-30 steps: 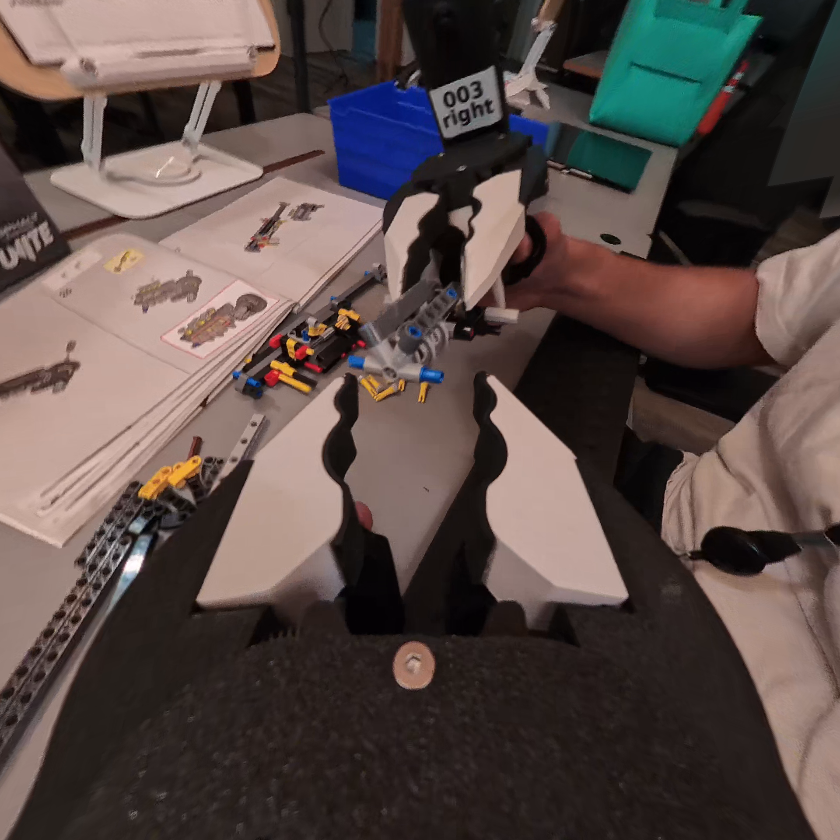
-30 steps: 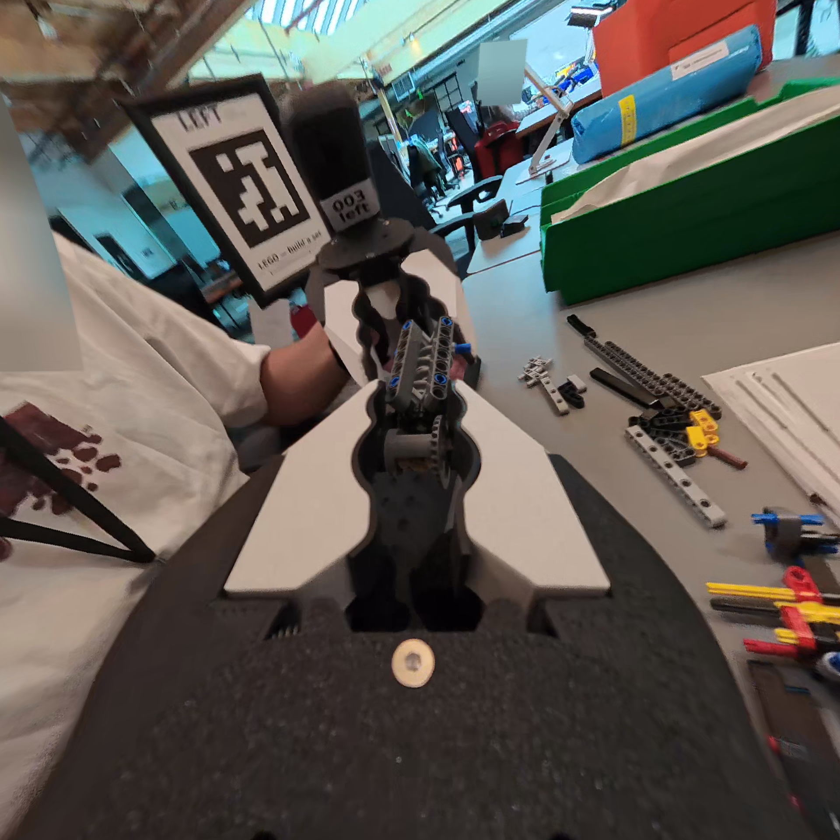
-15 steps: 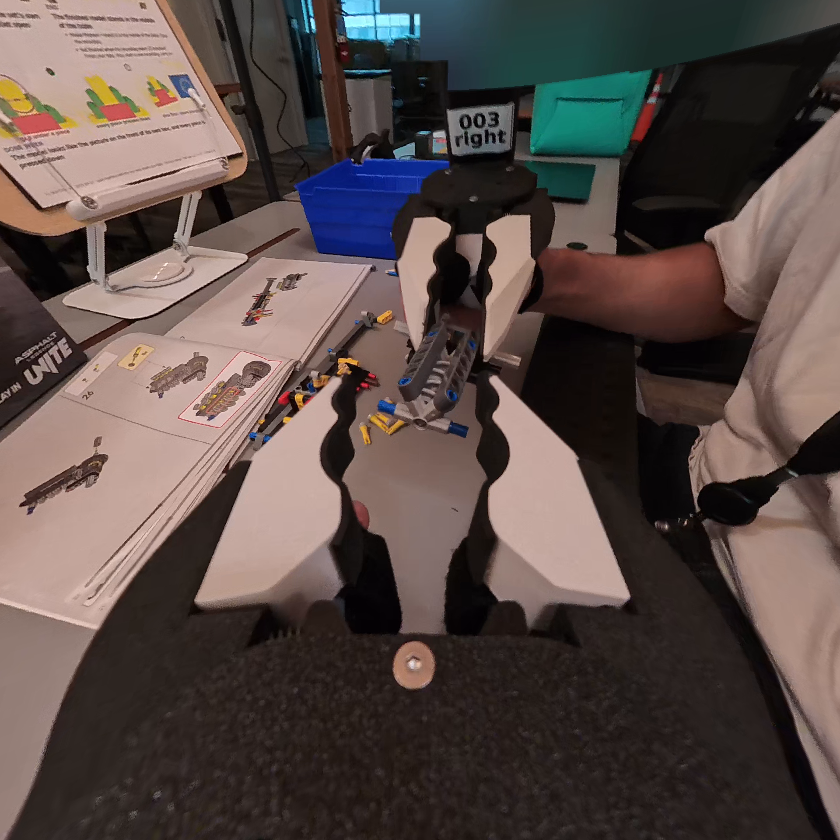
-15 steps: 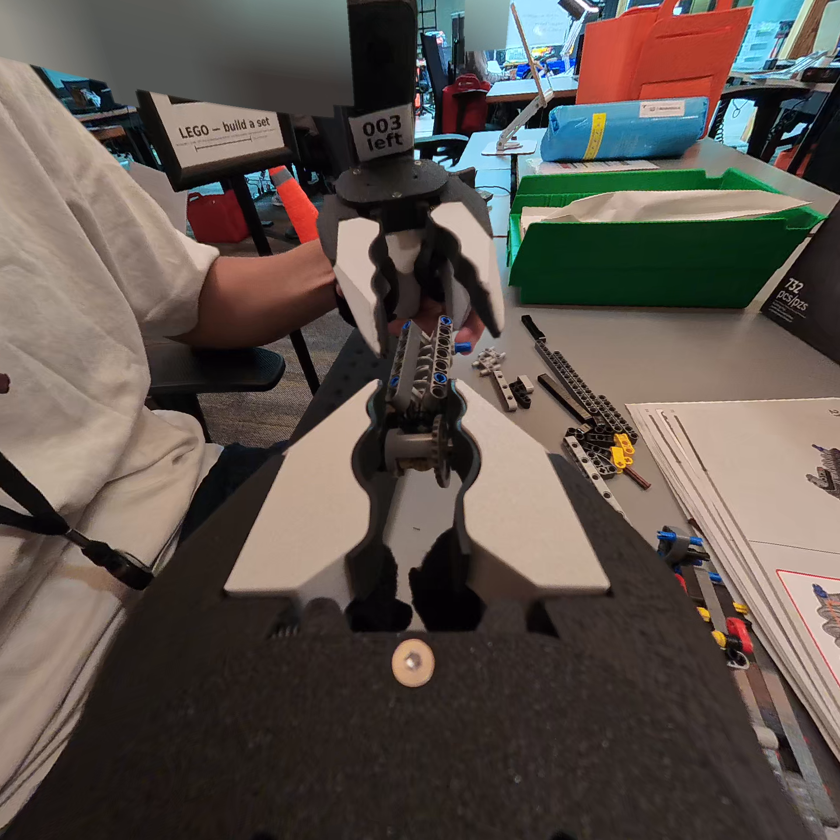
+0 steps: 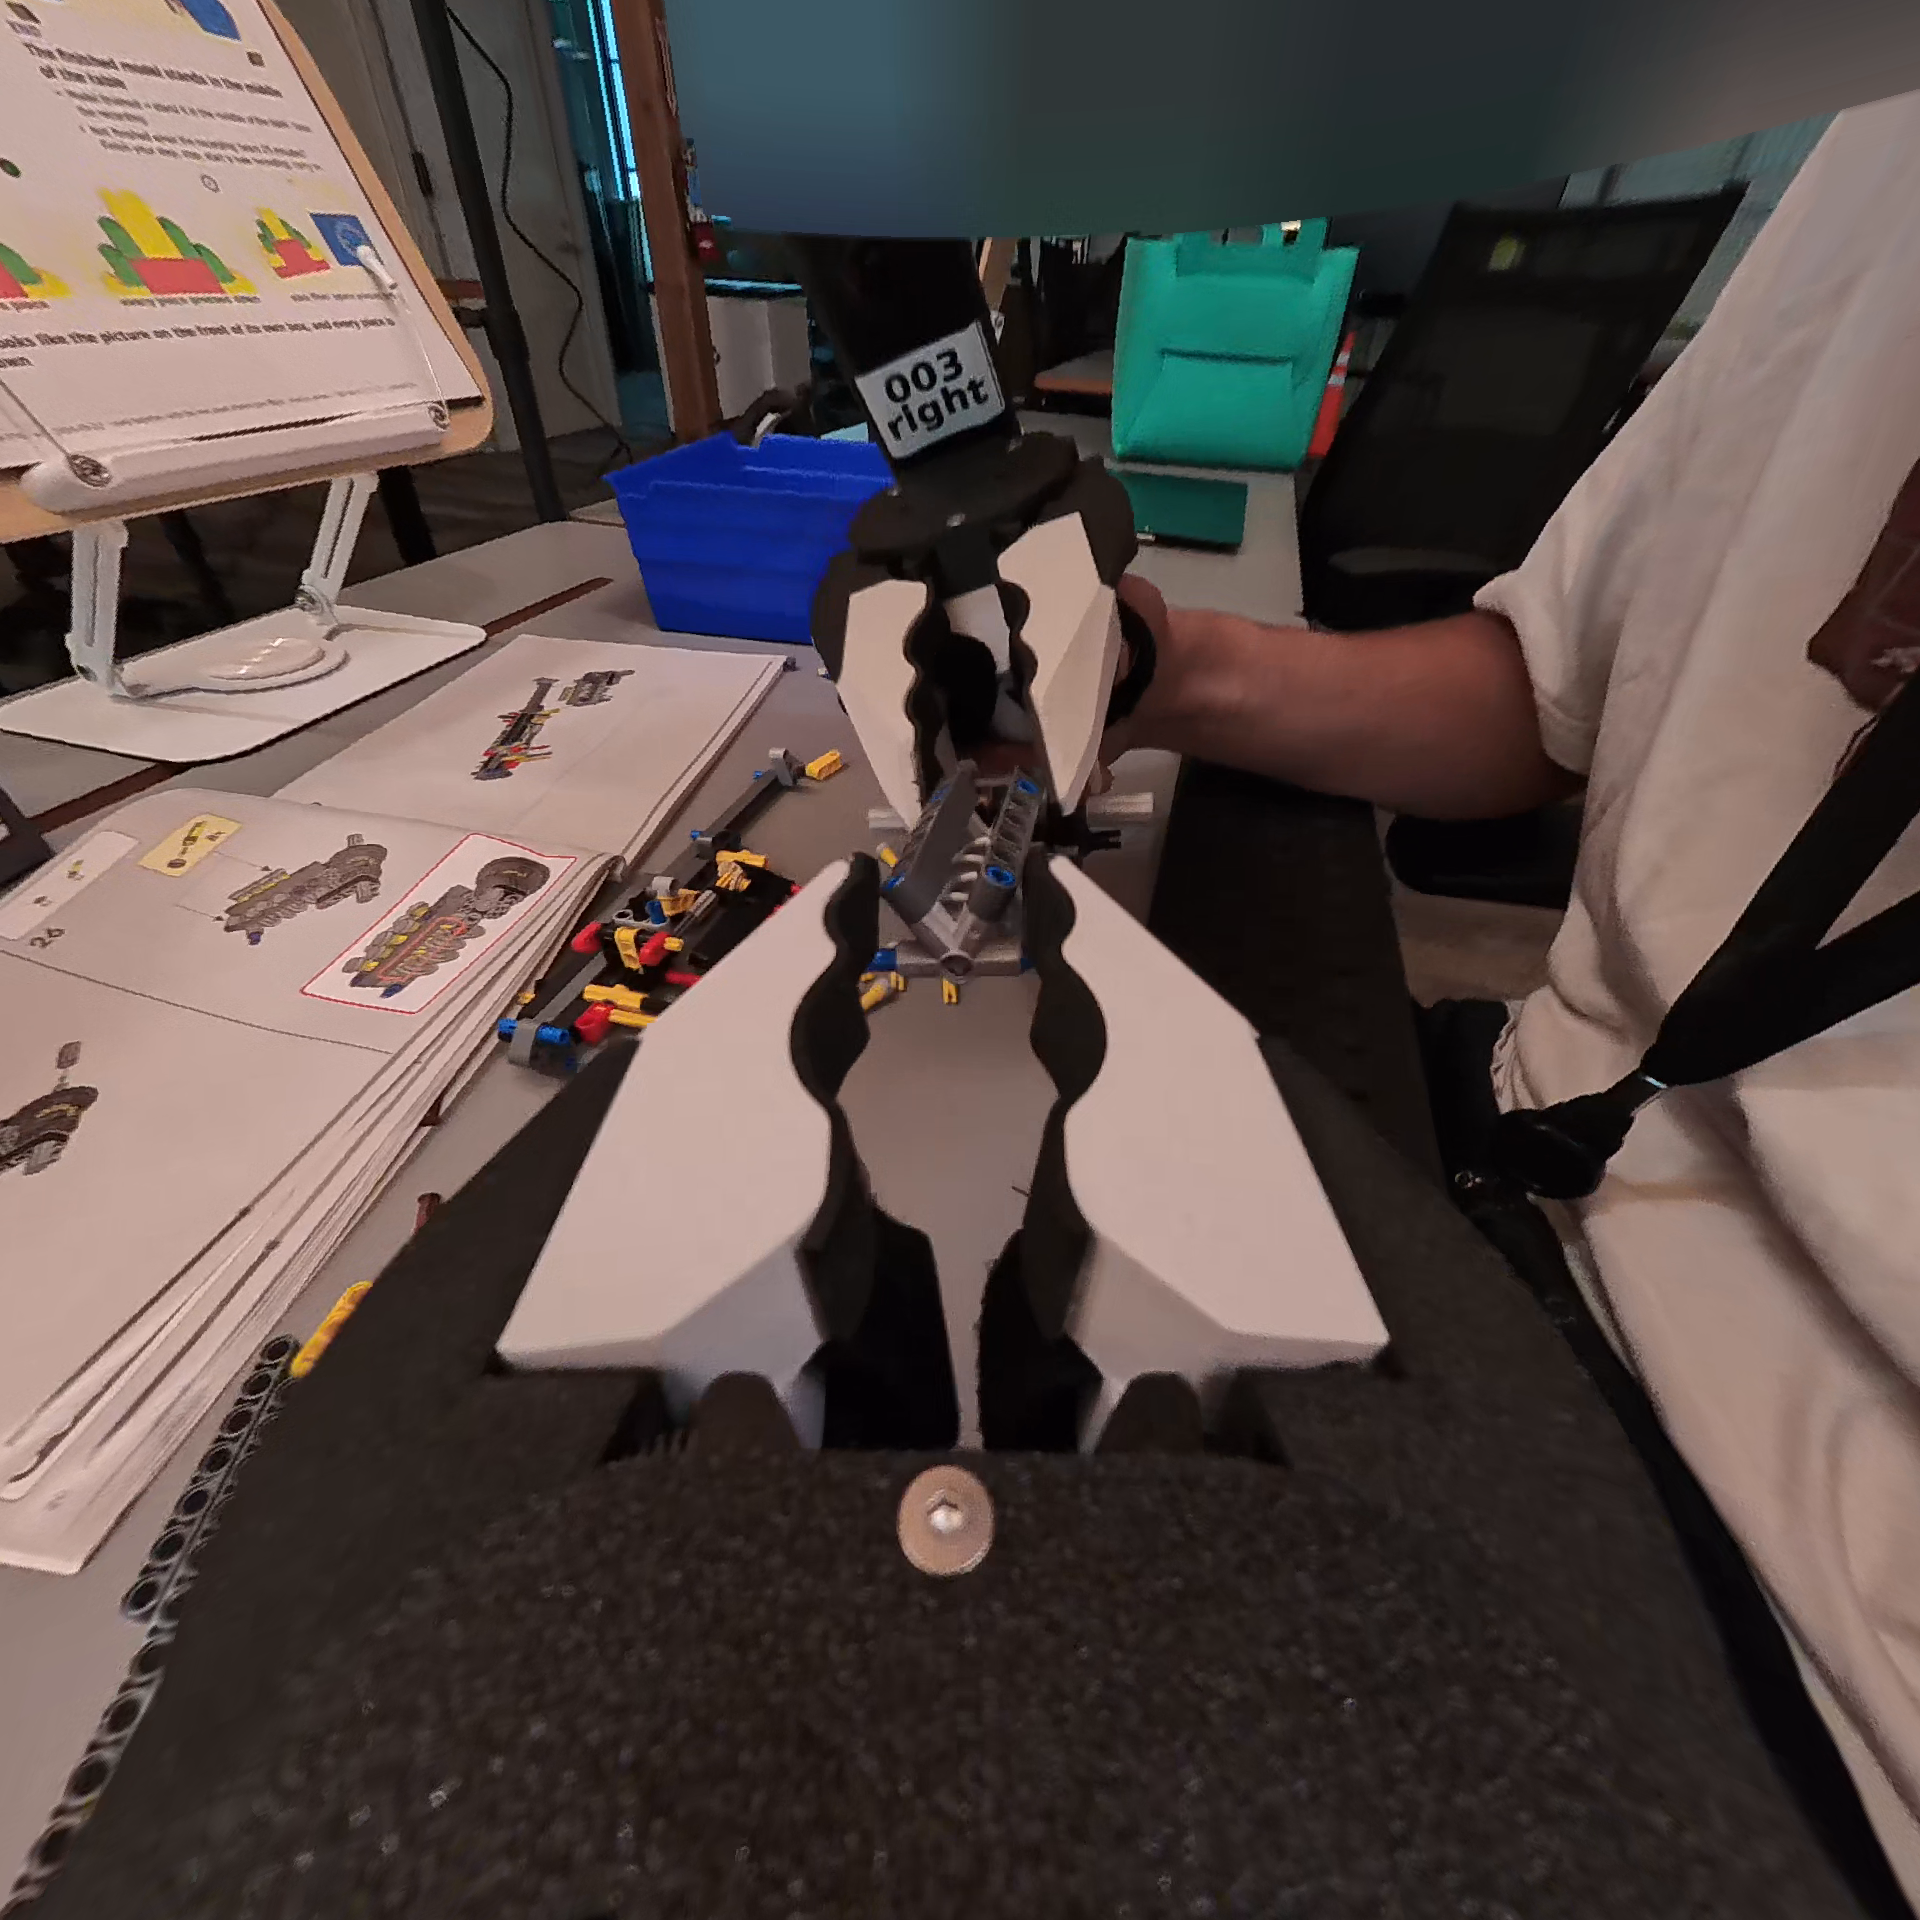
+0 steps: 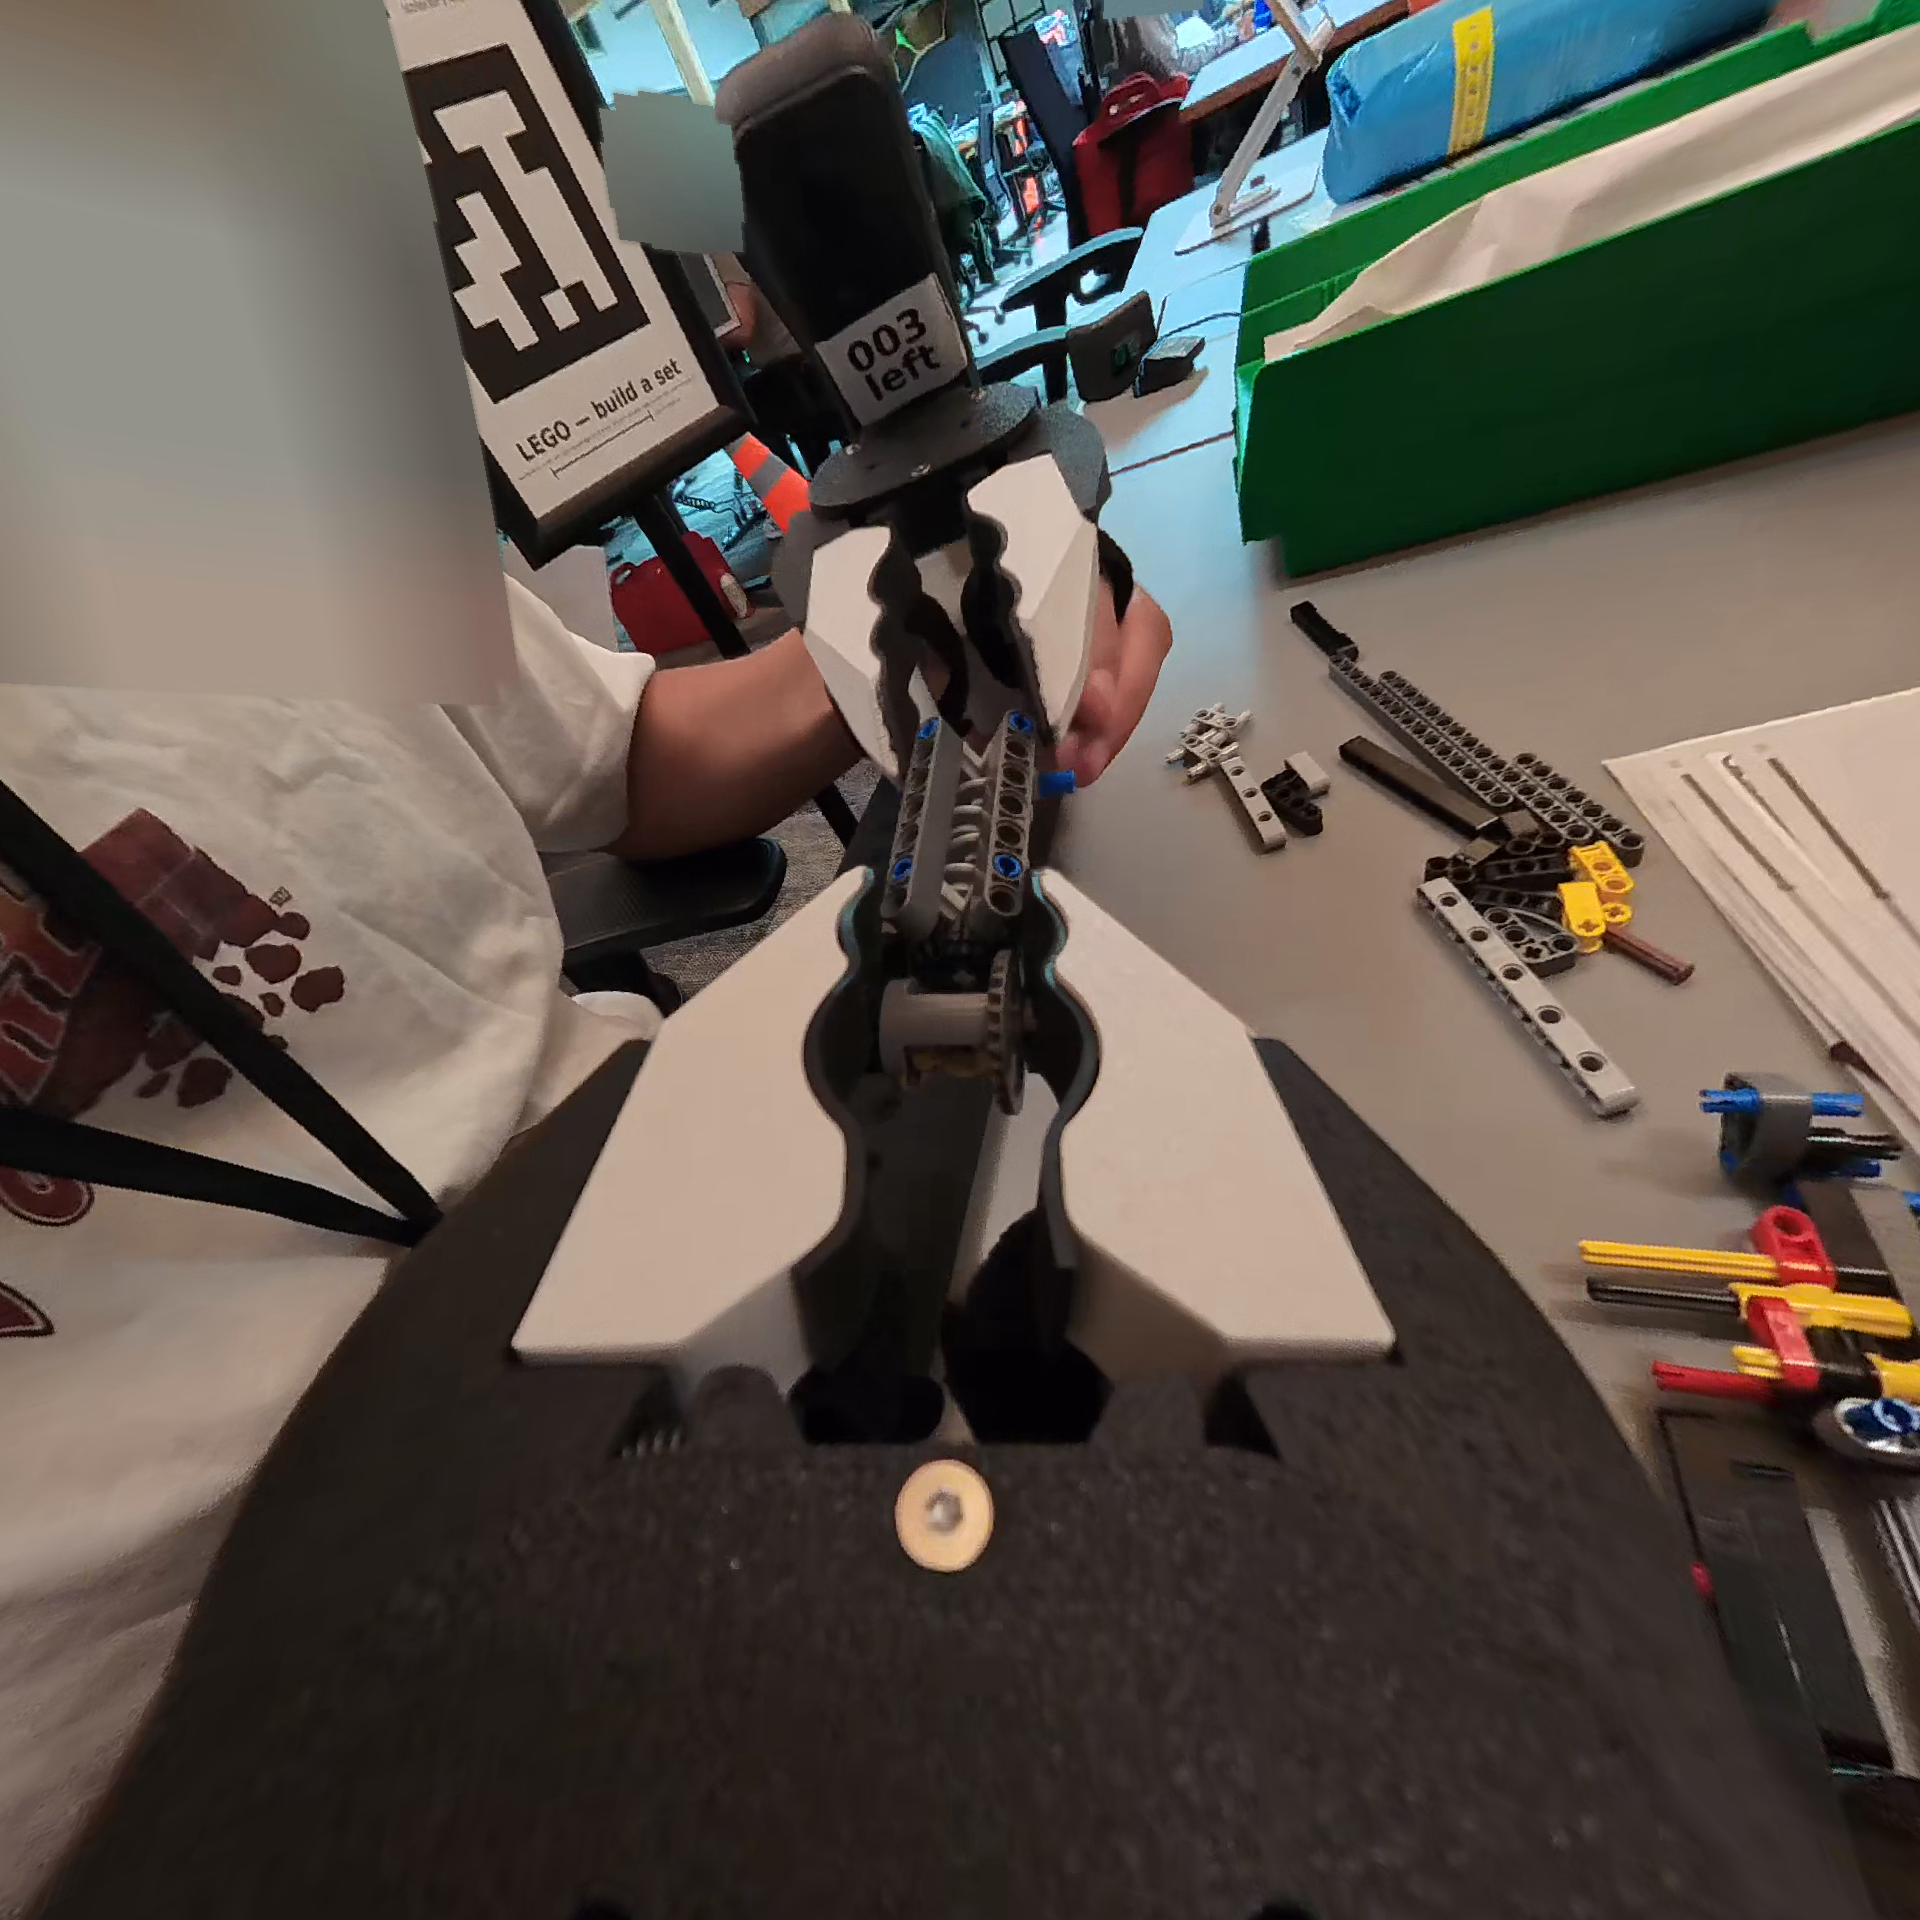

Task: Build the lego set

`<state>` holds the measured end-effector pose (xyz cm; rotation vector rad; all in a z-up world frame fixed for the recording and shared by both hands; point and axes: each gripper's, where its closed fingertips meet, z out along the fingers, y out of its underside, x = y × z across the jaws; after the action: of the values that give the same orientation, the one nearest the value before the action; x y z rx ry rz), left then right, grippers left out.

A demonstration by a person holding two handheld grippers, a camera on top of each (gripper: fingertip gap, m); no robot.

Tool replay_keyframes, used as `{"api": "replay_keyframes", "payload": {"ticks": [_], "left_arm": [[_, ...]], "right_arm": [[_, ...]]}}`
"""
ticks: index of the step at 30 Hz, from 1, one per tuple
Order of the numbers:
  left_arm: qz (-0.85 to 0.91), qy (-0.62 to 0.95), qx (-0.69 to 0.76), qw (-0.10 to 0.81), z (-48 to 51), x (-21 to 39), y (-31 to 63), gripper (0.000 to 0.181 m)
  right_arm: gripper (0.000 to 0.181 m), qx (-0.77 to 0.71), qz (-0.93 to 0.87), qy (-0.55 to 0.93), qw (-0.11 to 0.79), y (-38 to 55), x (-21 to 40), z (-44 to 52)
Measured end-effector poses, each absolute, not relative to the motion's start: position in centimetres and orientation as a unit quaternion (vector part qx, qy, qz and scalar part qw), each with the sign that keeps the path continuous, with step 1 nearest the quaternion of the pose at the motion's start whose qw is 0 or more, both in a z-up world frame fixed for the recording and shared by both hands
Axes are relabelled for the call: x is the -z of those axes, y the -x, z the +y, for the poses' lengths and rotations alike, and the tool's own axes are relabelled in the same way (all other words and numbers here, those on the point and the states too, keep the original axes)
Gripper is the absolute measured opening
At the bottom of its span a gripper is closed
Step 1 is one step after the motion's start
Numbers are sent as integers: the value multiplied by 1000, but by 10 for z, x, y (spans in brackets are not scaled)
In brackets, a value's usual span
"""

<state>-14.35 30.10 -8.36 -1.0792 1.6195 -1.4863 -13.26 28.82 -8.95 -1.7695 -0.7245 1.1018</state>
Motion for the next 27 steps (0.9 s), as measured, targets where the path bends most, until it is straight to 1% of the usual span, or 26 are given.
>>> {"api": "replay_keyframes", "payload": {"ticks": [3, 5, 7, 10, 13, 15, 17, 19, 22, 24, 27], "left_arm": [[629, 411, 572, 331, 298, 88, 143, 27], [637, 409, 563, 332, 296, 93, 141, 31], [643, 415, 554, 326, 296, 98, 141, 26], [638, 420, 559, 321, 297, 98, 140, 26], [633, 428, 545, 344, 304, 99, 137, 25], [636, 447, 508, 370, 316, 106, 134, 25], [646, 467, 456, 396, 329, 117, 132, 25], [654, 476, 420, 411, 334, 127, 129, 25], [662, 491, 389, 412, 337, 141, 124, 25], [667, 491, 378, 414, 337, 148, 119, 25], [667, 484, 390, 411, 333, 151, 113, 25]], "right_arm": [[25, -459, -291, 714, 441, 133, 91, 287], [25, -466, -287, 716, 434, 134, 92, 287], [25, -471, -290, 717, 425, 134, 95, 285], [25, -468, -291, 720, 422, 134, 98, 286], [28, -438, -293, 726, 442, 122, 100, 291], [25, -415, -264, 731, 473, 99, 96, 300], [24, -401, -219, 752, 476, 72, 99, 306], [24, -362, -206, 783, 463, 54, 116, 303], [22, -276, -252, 841, 391, 41, 162, 276], [22, -248, -268, 860, 356, 39, 184, 258], [22, -241, -280, 854, 365, 47, 192, 251]]}}
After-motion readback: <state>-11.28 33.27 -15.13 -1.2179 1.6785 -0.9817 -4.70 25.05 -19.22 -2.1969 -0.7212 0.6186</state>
